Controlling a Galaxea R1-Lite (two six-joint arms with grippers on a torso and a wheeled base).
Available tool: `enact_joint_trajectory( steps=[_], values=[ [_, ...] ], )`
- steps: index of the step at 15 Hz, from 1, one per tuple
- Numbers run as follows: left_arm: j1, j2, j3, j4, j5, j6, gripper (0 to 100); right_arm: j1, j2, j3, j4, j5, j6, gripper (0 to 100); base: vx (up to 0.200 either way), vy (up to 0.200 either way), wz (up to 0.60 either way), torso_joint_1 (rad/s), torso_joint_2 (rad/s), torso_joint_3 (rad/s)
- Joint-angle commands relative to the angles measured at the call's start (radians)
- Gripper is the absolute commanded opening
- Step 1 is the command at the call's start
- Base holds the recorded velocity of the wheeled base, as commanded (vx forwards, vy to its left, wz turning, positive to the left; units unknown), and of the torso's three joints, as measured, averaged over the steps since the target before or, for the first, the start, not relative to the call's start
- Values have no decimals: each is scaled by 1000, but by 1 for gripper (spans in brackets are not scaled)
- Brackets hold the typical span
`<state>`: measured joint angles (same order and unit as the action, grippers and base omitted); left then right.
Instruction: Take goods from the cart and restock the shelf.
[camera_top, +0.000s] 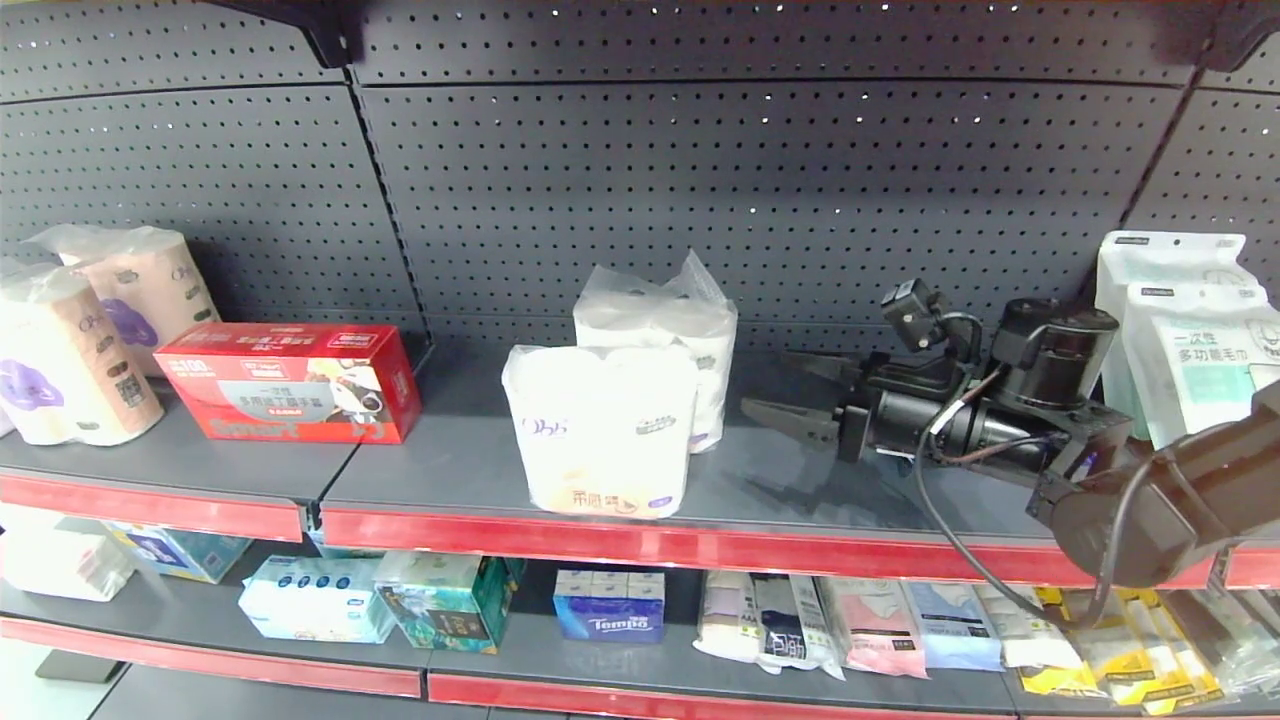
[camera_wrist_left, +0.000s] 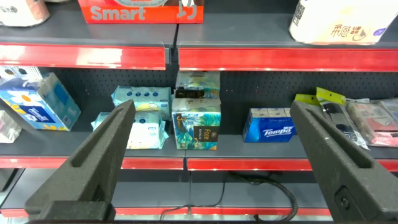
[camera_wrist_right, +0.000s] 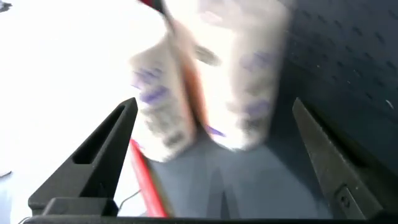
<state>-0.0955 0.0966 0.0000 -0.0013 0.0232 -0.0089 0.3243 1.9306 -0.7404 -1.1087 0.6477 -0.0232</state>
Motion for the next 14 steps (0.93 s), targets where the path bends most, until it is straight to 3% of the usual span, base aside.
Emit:
enact_joint_trajectory(
  steps=[1,11,14],
  values=[
    [0,2,0,0,0,0,100,70,-13,6,-17,-23,2,100,0,0,0,0,0,0],
    [0,2,0,0,0,0,100,177,21,9,-72,-79,-3,100,0,0,0,0,0,0],
    [0,2,0,0,0,0,100,174,31,36,-99,-112,-41,100,0,0,0,0,0,0]
  ],
)
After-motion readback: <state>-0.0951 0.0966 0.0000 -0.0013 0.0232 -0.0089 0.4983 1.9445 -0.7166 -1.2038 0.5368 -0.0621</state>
